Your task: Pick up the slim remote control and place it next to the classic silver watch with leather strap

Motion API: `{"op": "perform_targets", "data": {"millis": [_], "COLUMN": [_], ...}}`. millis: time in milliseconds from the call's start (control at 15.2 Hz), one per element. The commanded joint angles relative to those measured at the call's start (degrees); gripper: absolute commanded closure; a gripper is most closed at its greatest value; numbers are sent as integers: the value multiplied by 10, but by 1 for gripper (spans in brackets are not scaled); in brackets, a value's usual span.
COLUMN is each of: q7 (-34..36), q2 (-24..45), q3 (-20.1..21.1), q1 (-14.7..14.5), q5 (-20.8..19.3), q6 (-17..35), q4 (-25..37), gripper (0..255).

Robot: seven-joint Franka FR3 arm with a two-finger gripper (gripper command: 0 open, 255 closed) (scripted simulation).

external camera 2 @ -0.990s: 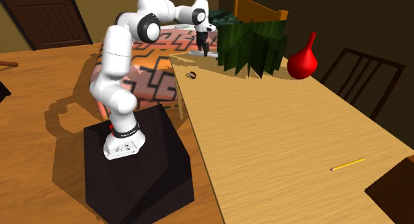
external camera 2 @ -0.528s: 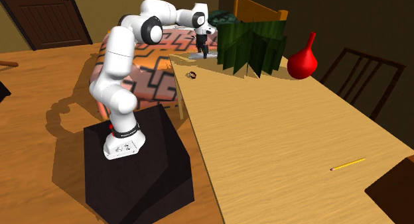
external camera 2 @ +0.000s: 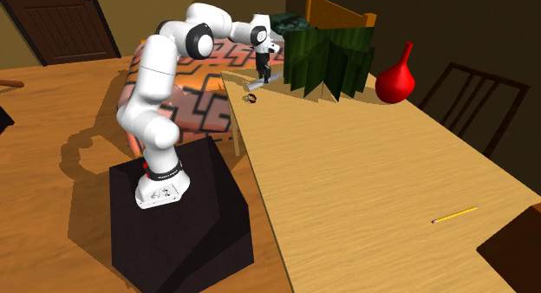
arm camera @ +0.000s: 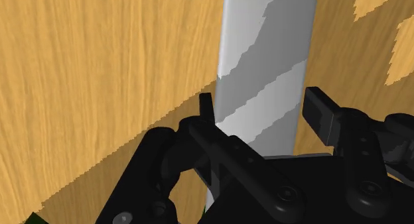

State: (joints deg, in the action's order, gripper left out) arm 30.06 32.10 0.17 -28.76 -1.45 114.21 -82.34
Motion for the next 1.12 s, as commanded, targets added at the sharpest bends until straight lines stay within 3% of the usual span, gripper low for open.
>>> {"op": "perform_targets", "data": {"millis": [0,660,726,1056], "q7": [0,1,1,1], "q2": [6,12,12,12], "q3": [1,1,1,1], "q1": [-1,-1,-1,-1], "q5": [0,0,0,0], "q6": [12,27,27,27], "q4": [-5,-14,-14,-14], "gripper": [255,255,0,0]}}
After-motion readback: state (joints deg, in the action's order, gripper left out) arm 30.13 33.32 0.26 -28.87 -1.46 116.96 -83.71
